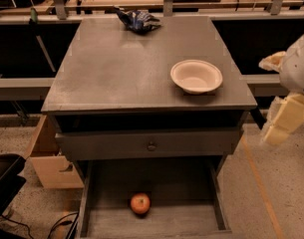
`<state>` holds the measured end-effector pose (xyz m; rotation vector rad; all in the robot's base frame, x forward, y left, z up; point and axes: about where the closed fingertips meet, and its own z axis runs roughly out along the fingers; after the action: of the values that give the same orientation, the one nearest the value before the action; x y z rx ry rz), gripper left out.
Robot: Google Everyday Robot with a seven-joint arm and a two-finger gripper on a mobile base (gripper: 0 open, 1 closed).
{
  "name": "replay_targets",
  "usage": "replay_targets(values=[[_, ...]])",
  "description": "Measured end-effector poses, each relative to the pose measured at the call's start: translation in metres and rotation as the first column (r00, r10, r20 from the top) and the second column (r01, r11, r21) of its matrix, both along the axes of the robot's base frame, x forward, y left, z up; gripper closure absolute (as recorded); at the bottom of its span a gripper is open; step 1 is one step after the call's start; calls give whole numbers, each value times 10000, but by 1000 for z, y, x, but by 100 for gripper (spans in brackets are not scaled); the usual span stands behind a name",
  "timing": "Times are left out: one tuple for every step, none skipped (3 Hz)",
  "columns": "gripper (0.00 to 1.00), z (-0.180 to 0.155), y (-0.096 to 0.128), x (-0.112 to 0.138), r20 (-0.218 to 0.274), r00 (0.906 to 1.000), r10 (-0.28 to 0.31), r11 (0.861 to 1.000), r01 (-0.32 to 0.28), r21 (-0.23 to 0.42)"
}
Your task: Pick orange can from middle drawer and place on counter
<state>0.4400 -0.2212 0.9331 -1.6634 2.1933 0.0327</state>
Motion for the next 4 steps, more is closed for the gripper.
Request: replay_targets(values=[[0,-49,-8,-14,362,9991,240,9884,-292,1492],[0,-91,-13,-29,912,9958,55,9513,-333,3064],[0,-125,-17,-53,1446,9893,200,9032,-799,4217],[0,-124,-23,-58,1927,9796,567,9094,-1304,3951]])
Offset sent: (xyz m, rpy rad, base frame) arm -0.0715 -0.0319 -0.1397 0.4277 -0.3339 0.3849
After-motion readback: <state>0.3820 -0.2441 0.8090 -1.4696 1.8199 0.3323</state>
